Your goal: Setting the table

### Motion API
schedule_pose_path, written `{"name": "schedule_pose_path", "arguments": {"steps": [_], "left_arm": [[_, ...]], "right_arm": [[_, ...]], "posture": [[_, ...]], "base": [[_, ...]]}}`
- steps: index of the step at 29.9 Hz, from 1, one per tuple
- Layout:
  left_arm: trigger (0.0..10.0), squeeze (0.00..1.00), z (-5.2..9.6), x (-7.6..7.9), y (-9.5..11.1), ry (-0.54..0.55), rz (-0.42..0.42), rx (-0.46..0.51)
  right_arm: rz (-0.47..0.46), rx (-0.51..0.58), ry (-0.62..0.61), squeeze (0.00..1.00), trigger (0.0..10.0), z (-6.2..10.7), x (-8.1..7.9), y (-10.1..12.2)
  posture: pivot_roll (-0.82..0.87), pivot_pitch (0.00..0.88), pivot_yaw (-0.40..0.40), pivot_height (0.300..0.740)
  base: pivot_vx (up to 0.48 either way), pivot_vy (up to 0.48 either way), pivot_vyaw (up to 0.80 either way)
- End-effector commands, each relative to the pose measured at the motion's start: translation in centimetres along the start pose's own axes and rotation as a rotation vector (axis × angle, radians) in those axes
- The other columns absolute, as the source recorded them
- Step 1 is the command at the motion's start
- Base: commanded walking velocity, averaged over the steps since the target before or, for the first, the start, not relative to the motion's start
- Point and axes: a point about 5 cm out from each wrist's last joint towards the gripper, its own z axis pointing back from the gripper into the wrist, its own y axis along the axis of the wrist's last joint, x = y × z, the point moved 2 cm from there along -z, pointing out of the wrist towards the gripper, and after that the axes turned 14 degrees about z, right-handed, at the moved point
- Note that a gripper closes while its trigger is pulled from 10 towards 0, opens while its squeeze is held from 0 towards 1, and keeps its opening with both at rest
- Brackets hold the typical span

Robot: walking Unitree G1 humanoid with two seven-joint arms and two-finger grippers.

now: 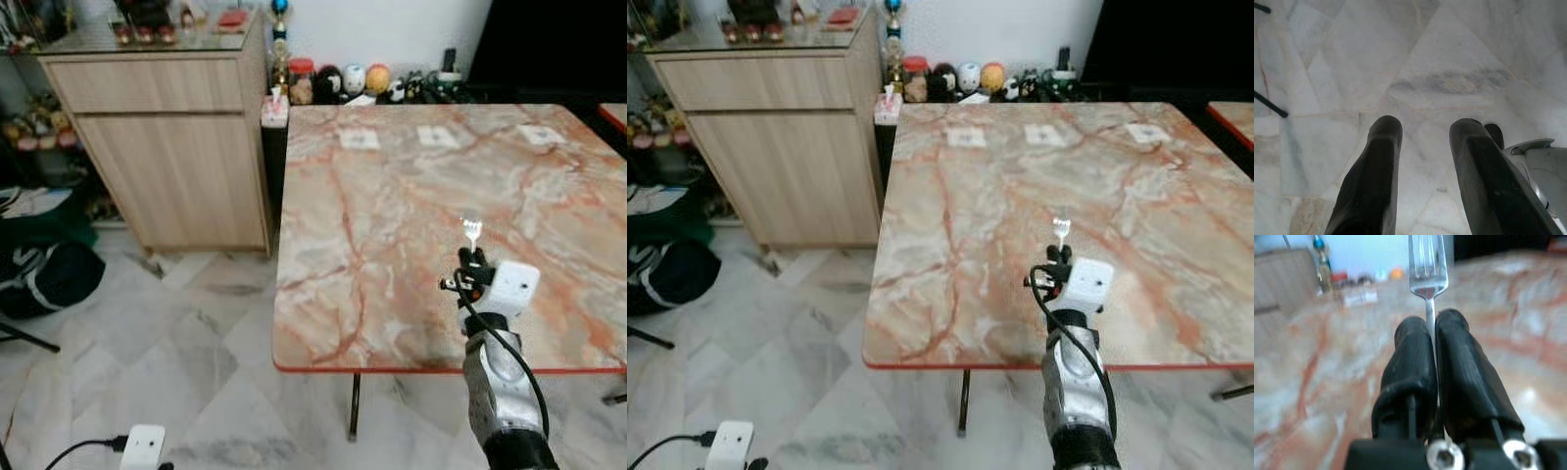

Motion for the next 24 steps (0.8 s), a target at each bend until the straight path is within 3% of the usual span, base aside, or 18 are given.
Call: {"name": "schedule_pose_path", "arguments": {"steps": [1, 3, 8, 13, 24], "left_arm": [[10.0, 0.0, 0.2, 0.0, -0.7, -0.005, -0.016, -0.026], [10.0, 0.0, 0.2, 0.3, -0.8, -0.017, -0.037, -0.031], [10.0, 0.0, 0.1, 0.4, -0.8, -0.019, -0.05, -0.031], [10.0, 0.0, 0.1, 0.4, -0.8, -0.016, -0.056, -0.033], [10.0, 0.0, 0.2, 0.1, -1.1, -0.006, -0.072, -0.047]], "right_arm": [[0.048, 0.075, 0.026, 0.0, 10.0, 0.2, -0.8, 1.7], [0.041, 0.102, 0.031, 0.0, 10.0, 1.3, -1.6, 2.4], [0.018, 0.118, 0.019, 0.0, 10.0, 1.9, -1.8, 3.0], [0.063, 0.149, 0.033, 0.0, 10.0, 1.6, -2.2, 4.4], [0.104, 0.136, 0.013, 0.0, 10.0, 1.7, -2.0, 4.9]], "posture": [[0.15, 0.0, -0.02, 0.74], [0.14, 0.0, -0.019, 0.74], [0.14, 0.0, -0.019, 0.74], [0.14, 0.0, -0.024, 0.74], [0.14, 0.0, -0.016, 0.74]], "base": [[0.0, 0.0, 0.0], [0.0, 0.0, 0.0], [0.0, -0.337, 0.0], [0.0, -0.435, 0.0], [0.0, -0.434, 0.0]]}}
